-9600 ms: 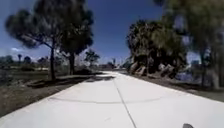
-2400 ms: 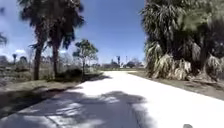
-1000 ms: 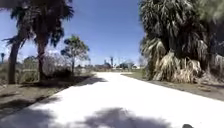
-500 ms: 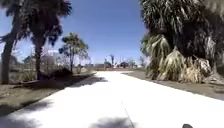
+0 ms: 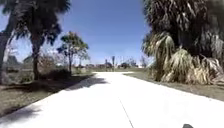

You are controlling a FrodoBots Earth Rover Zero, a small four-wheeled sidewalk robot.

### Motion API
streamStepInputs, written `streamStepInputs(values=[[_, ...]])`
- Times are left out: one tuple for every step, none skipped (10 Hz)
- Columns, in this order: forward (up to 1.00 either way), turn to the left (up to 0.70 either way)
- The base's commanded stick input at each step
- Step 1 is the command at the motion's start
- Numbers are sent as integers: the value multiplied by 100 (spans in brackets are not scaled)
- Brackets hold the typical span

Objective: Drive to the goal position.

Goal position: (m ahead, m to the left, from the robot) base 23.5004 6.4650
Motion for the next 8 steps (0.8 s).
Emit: streamStepInputs(values=[[70, 0], [70, 0], [70, 0], [70, 0], [70, 0], [70, 0], [70, 0], [70, 0]])
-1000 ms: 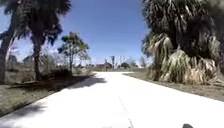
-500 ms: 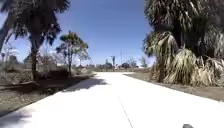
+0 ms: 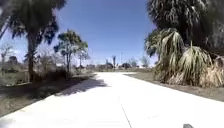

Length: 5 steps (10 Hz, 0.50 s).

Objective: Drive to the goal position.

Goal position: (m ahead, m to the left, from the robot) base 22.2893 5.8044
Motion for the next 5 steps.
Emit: streamStepInputs(values=[[70, 0], [70, 0], [70, 0], [70, 0], [70, 0]])
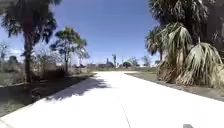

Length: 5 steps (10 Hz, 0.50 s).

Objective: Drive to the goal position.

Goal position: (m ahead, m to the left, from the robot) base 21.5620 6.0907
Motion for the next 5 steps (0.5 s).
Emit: streamStepInputs(values=[[70, 0], [70, 0], [70, 0], [70, 0], [70, 0]])
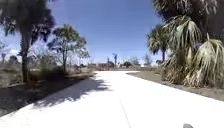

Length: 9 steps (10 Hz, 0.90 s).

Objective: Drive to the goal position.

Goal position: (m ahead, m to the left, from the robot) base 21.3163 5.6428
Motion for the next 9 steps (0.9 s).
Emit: streamStepInputs(values=[[70, 0], [70, 0], [70, 0], [70, 0], [70, 0], [70, 0], [70, 0], [70, 0], [70, 0]])
